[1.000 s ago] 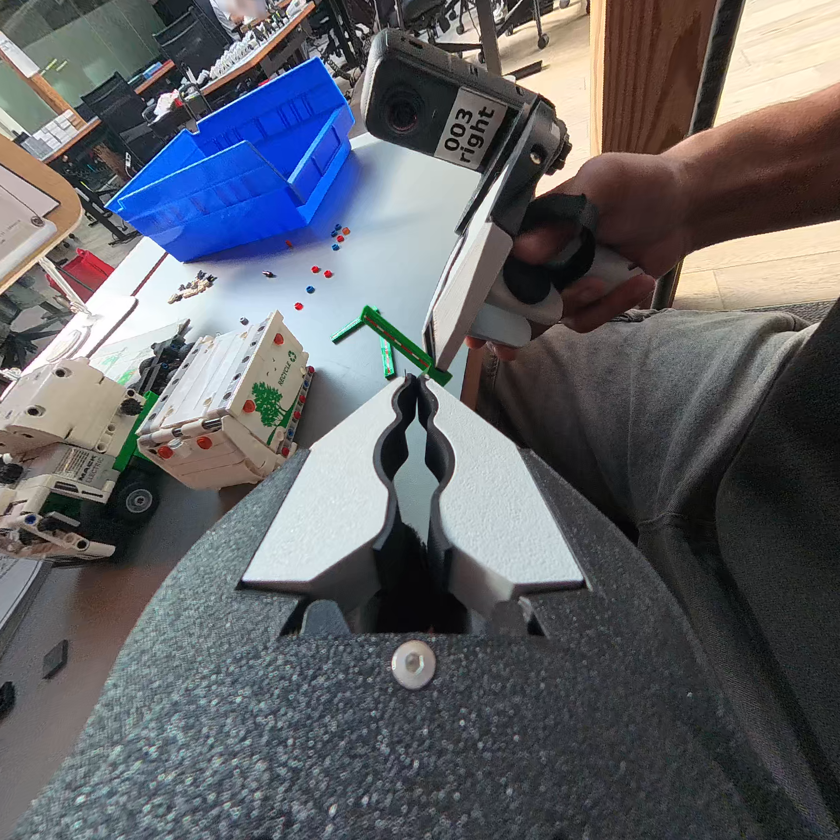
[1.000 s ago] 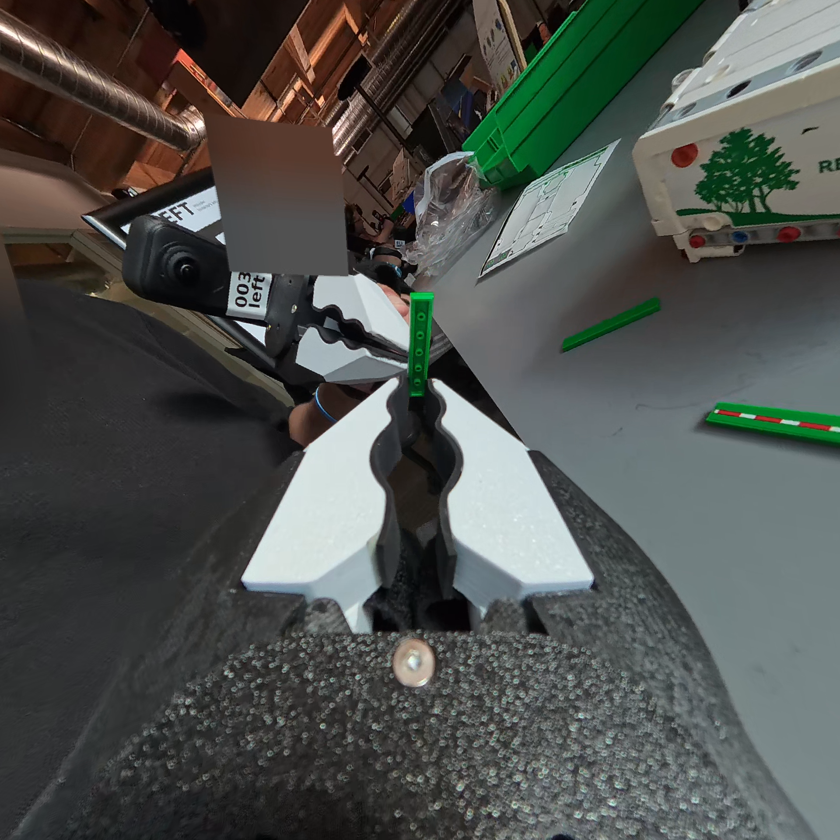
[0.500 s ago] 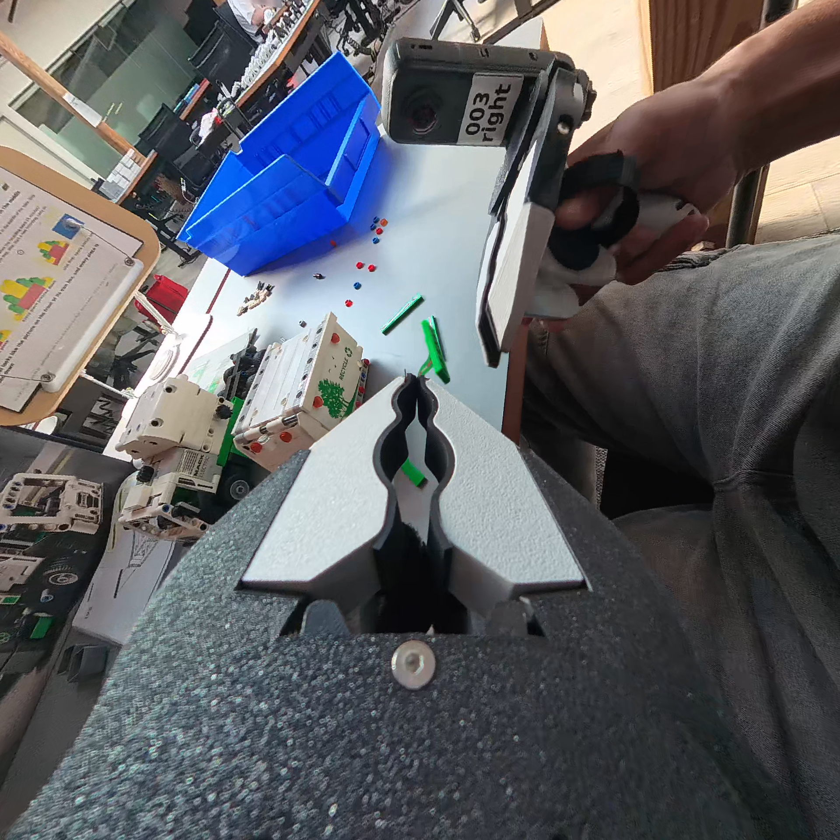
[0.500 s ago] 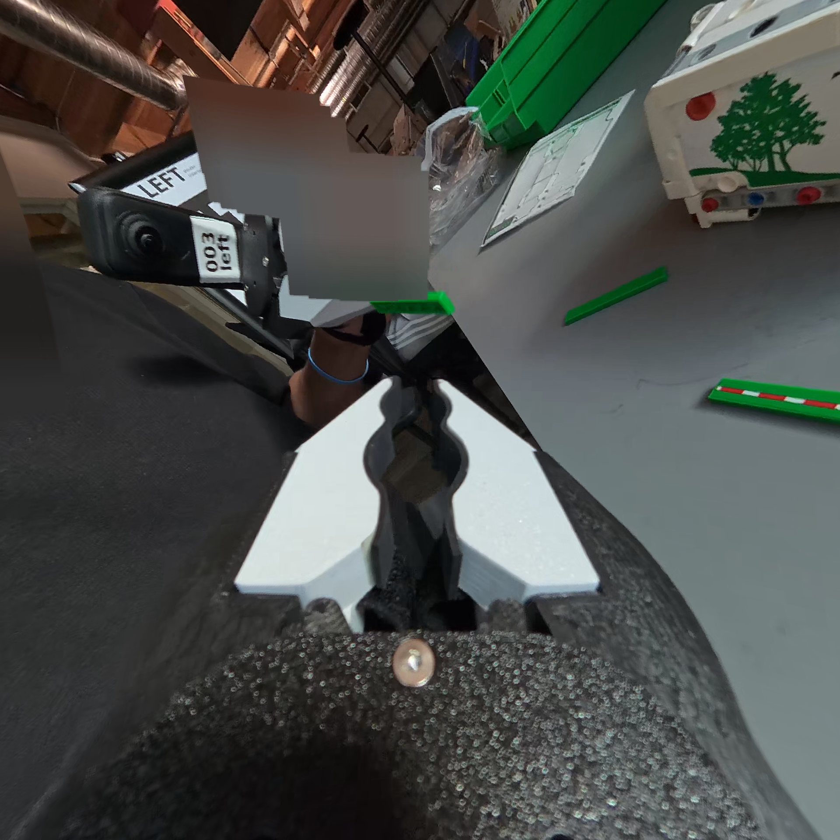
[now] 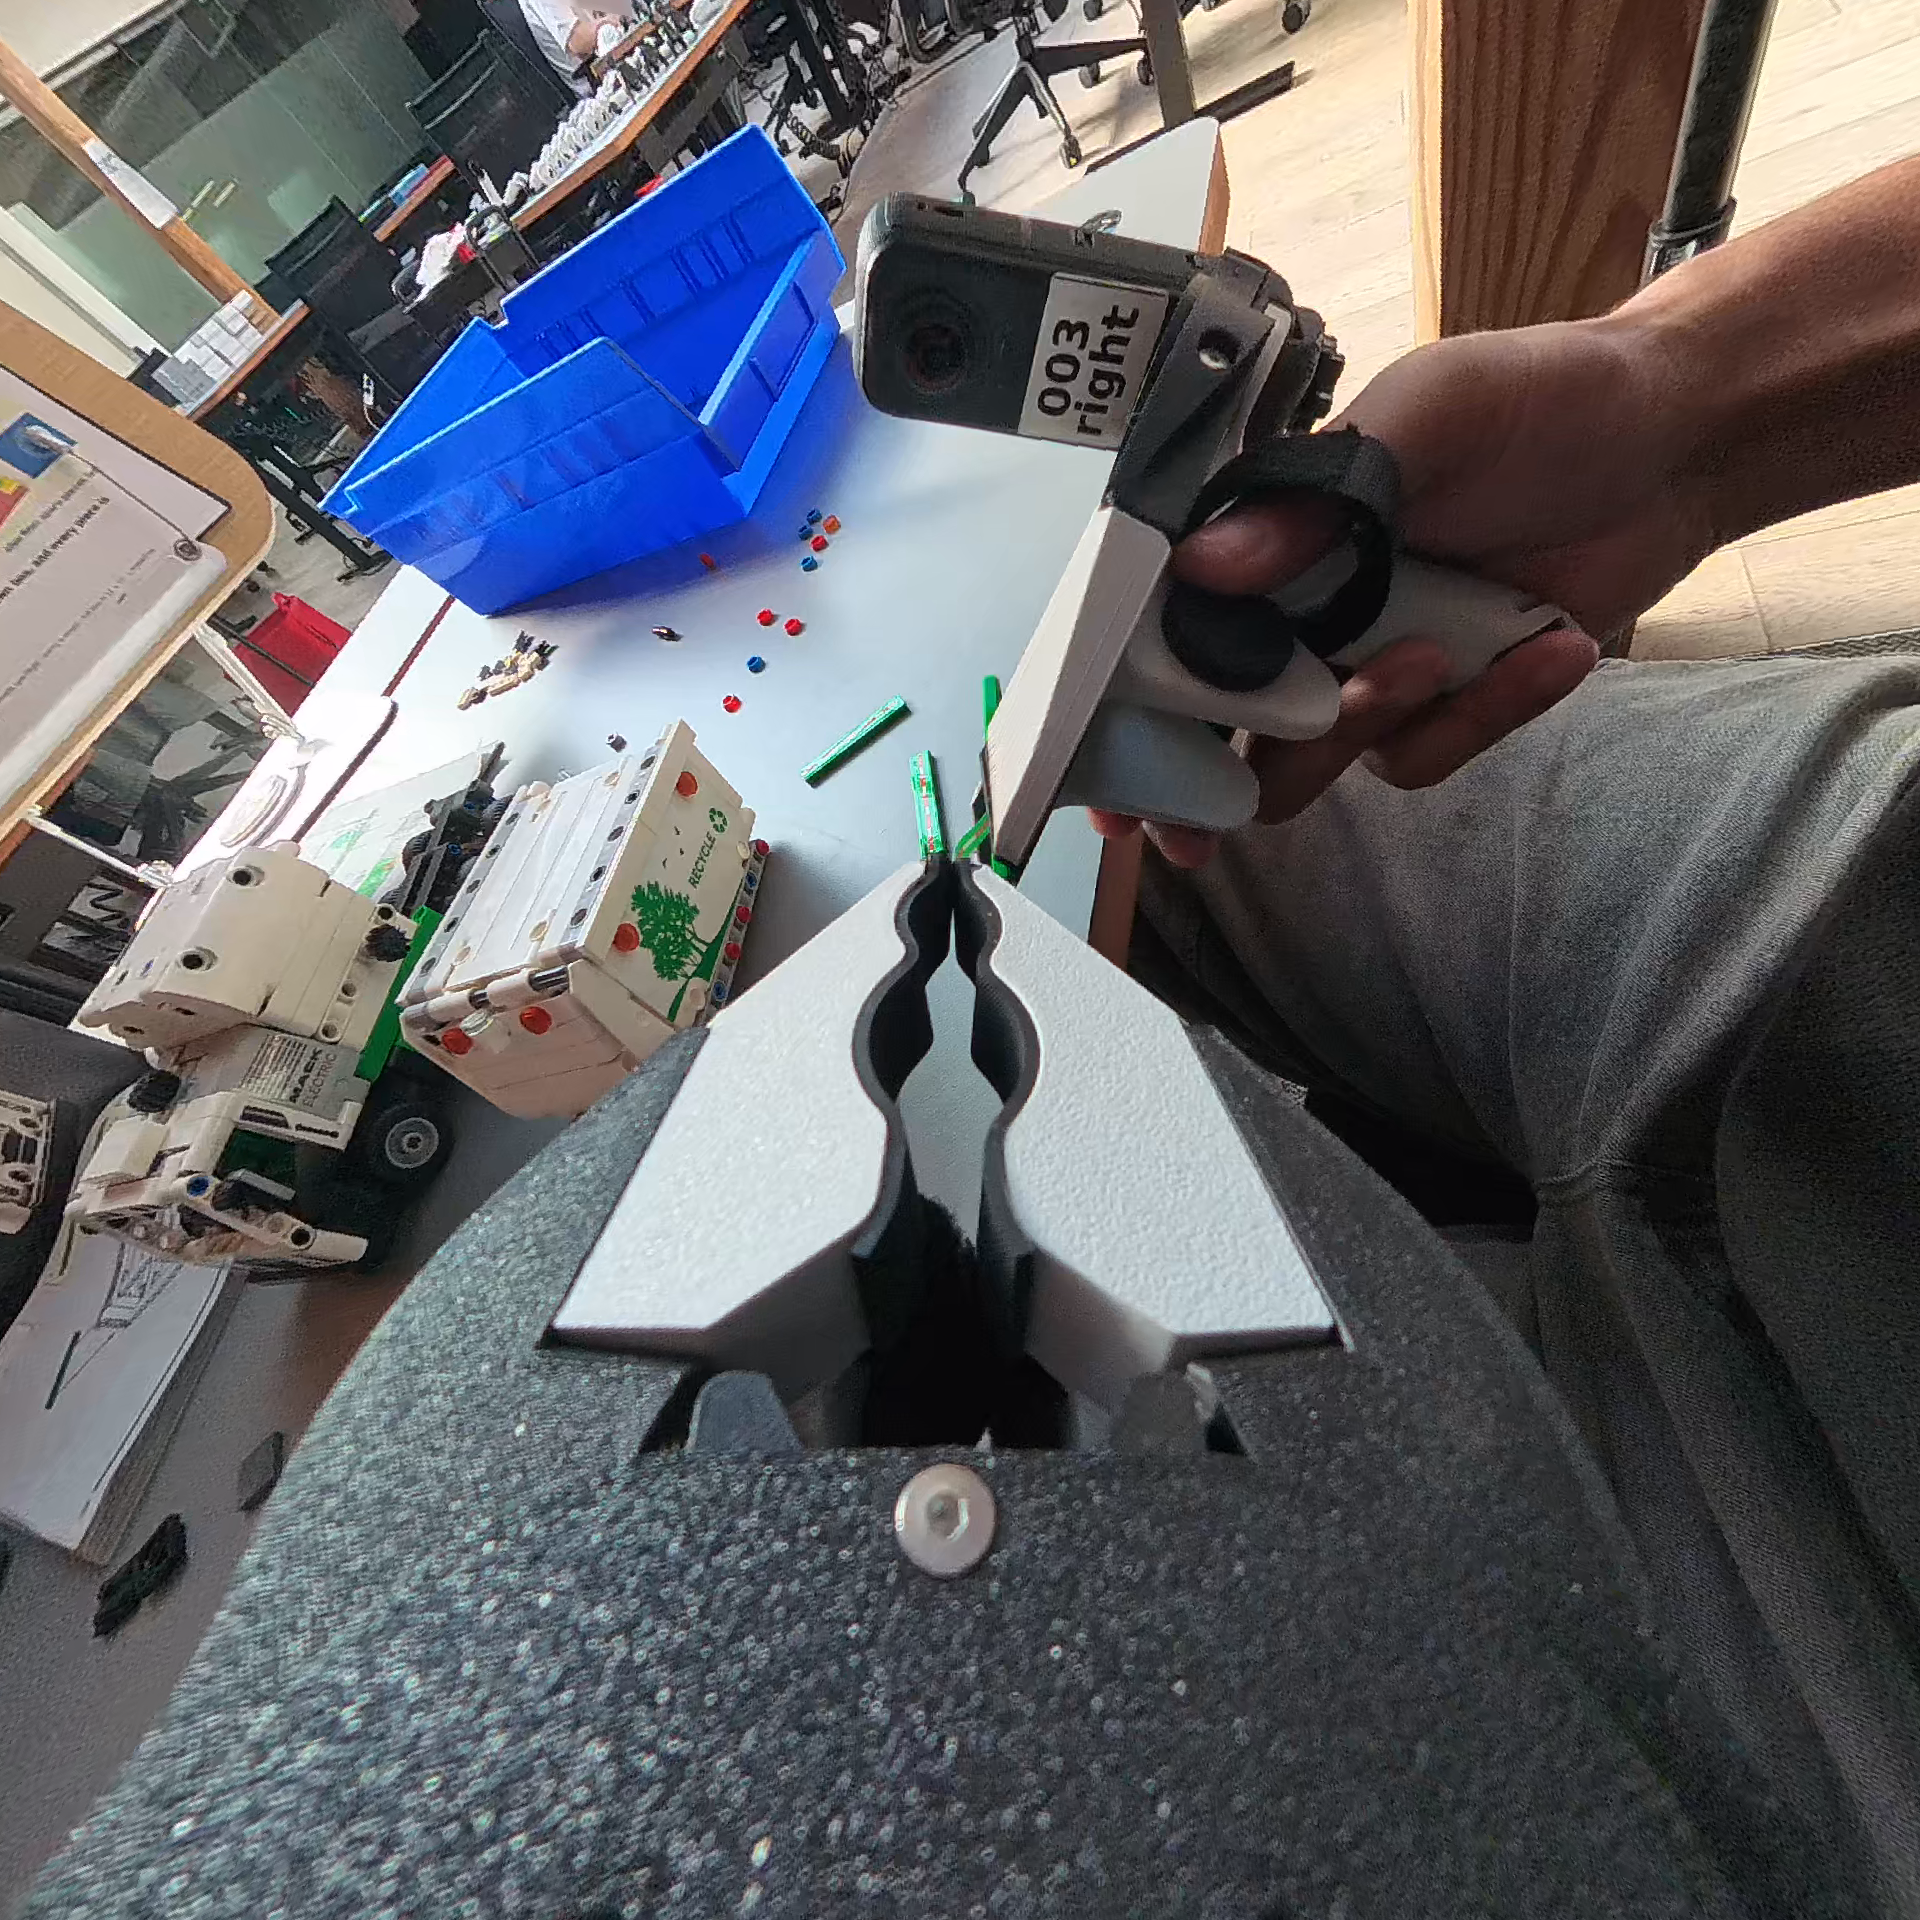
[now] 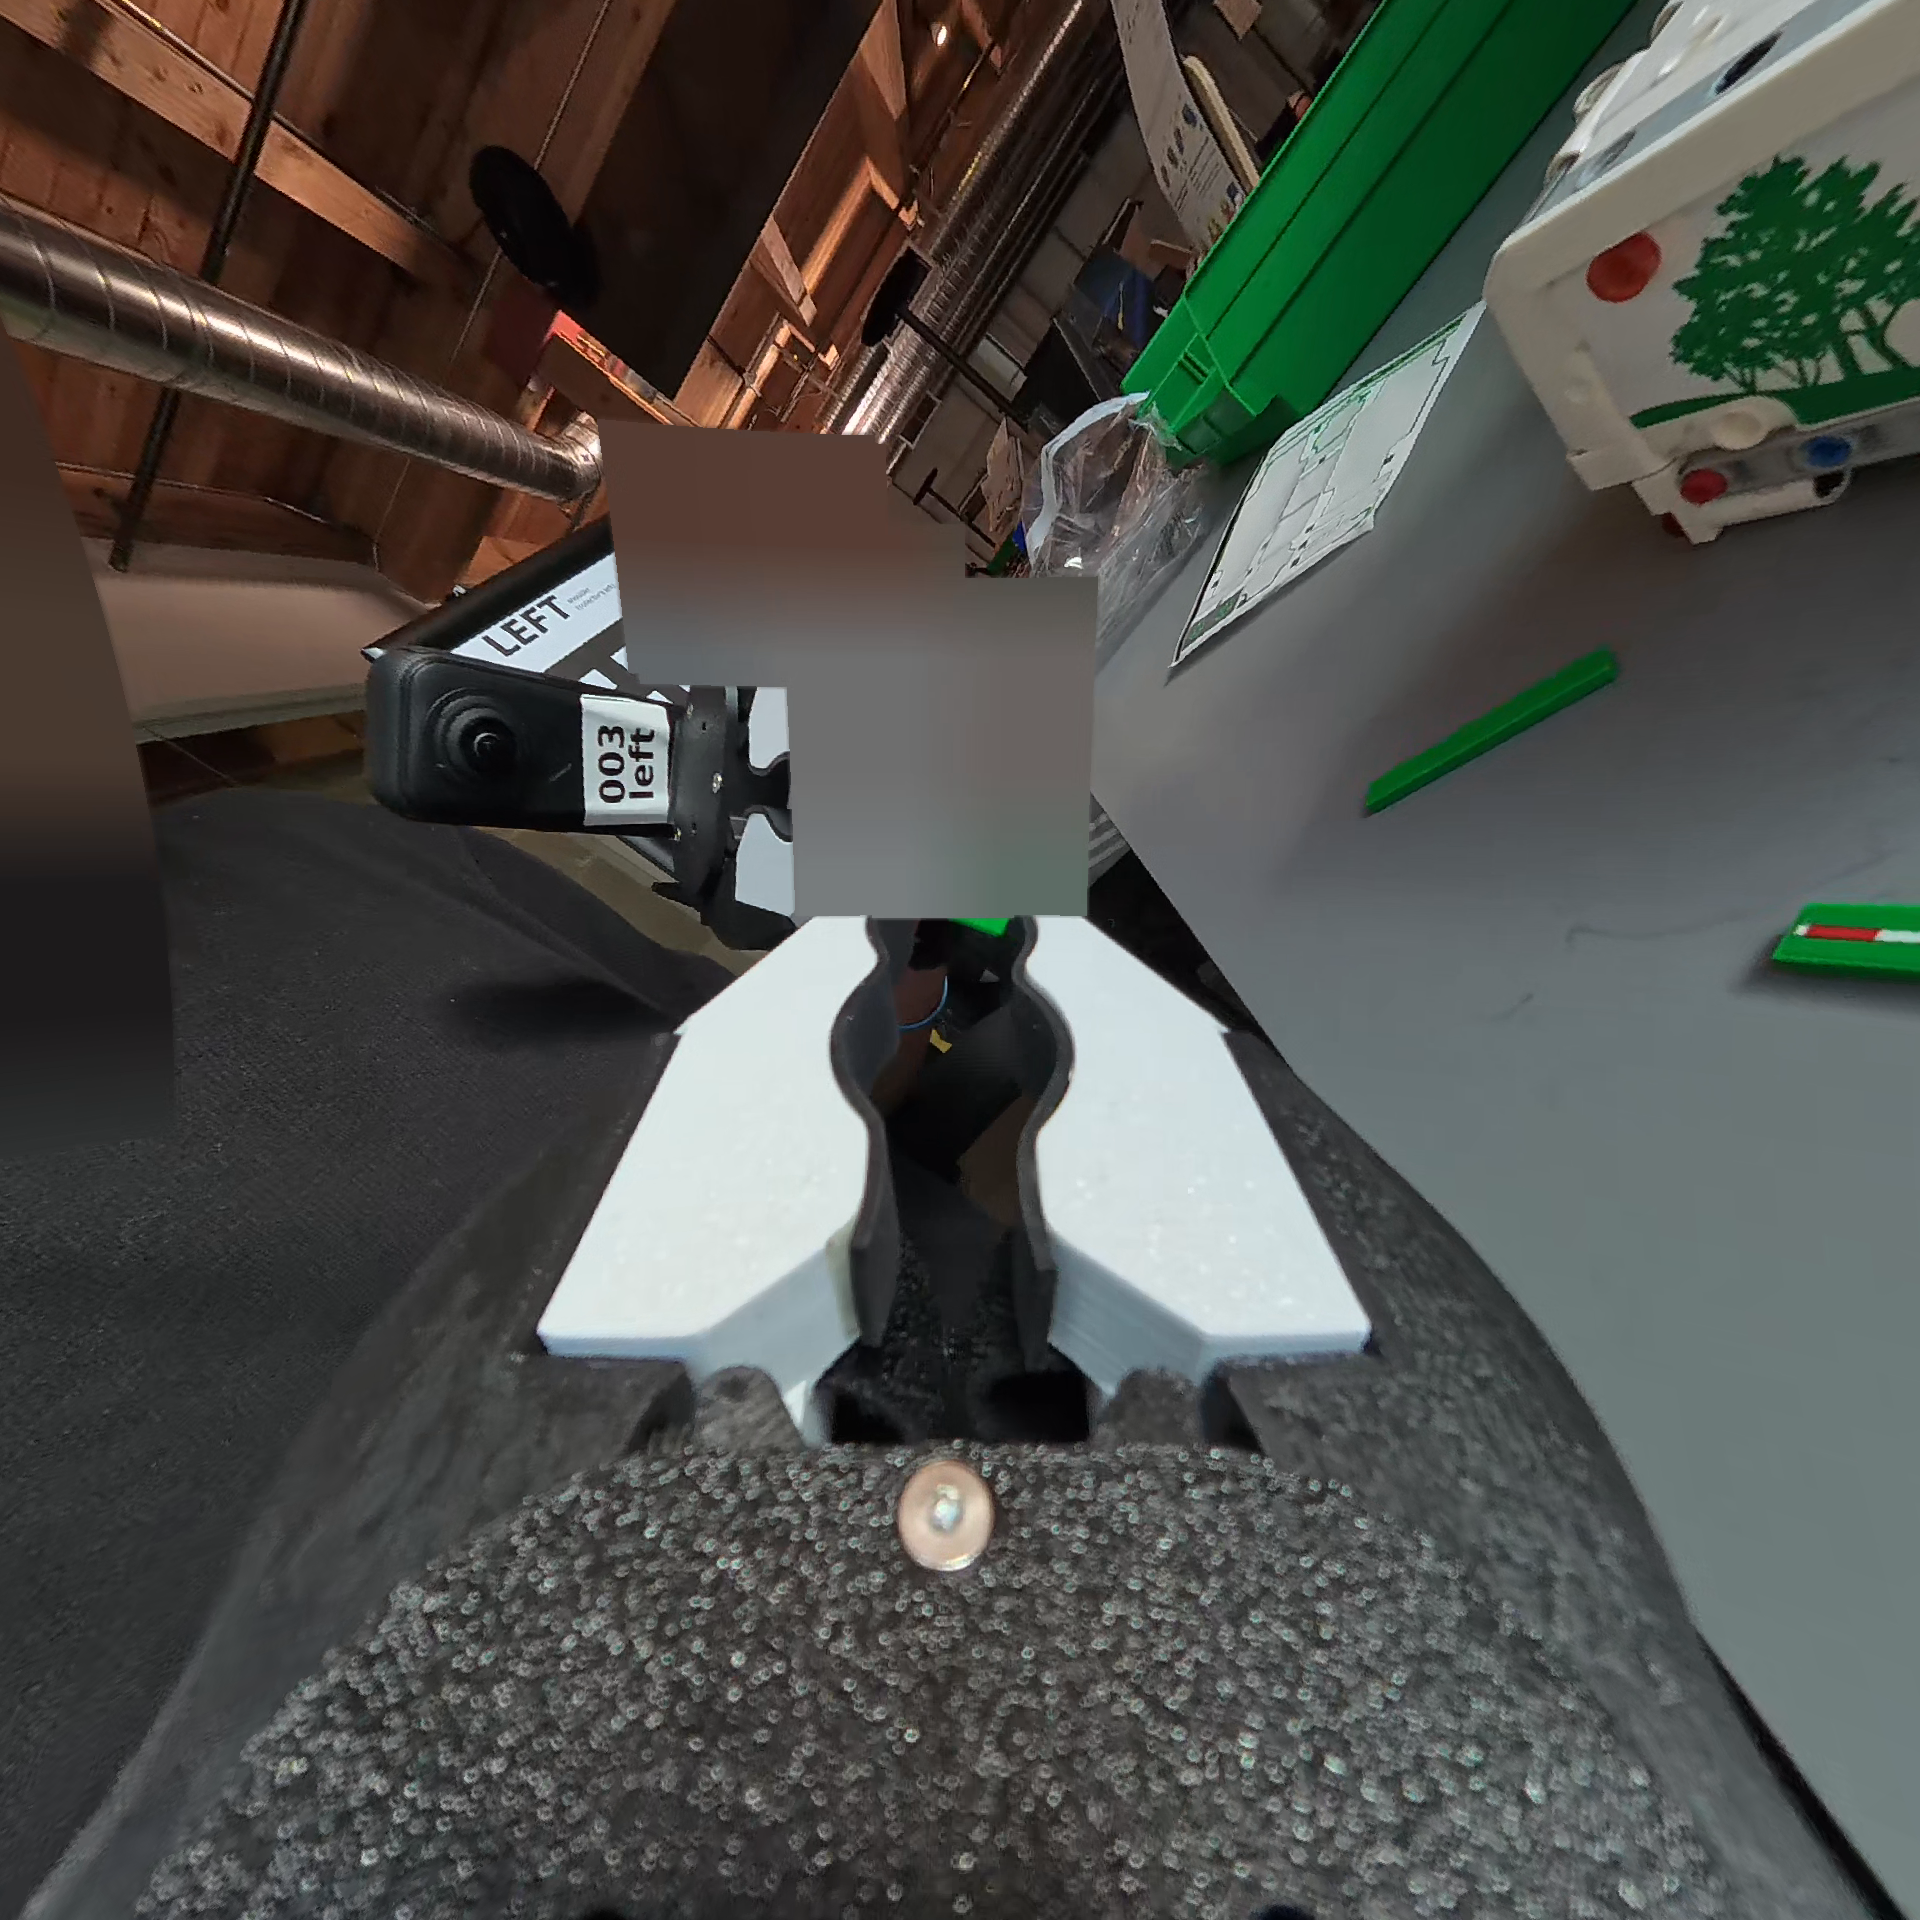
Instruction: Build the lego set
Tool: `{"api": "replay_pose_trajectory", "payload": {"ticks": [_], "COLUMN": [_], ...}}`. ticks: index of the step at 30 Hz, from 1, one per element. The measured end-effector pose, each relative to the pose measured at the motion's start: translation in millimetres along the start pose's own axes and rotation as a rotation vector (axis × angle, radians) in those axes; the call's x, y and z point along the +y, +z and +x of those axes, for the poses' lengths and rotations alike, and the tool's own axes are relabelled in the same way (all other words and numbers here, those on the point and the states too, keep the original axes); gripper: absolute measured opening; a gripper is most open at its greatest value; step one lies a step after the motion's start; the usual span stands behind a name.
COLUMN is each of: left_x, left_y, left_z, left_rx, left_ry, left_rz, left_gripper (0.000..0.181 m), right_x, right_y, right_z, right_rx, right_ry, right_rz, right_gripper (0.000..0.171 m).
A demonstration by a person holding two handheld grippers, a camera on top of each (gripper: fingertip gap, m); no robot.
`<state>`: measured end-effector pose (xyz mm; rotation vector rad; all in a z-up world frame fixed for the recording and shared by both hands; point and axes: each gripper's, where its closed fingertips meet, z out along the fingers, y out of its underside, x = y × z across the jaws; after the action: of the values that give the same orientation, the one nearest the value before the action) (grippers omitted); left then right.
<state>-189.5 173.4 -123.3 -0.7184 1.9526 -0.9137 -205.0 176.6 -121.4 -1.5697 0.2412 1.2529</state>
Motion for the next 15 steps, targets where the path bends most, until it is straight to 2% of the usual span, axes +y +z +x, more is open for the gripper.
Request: {"api": "replay_pose_trajectory", "payload": {"ticks": [1,15], "left_x": [-0.3,2.4], "left_y": [0.3,-3.4], "left_z": [0.6,-3.1], "left_rx": [0.002,-0.029], "left_ry": [-0.001,0.17], "left_rz": [0.003,-0.066], "left_gripper": [0.0,0.0], "right_x": [0.3,15.1], "right_y": [-0.6,-3.4], "right_z": [-0.3,4.0], "right_rx": [-0.009,0.033], "right_ry": [0.011,-0.089], "right_rz": [-0.003,-0.108], "right_gripper": [0.011,0.002]}}
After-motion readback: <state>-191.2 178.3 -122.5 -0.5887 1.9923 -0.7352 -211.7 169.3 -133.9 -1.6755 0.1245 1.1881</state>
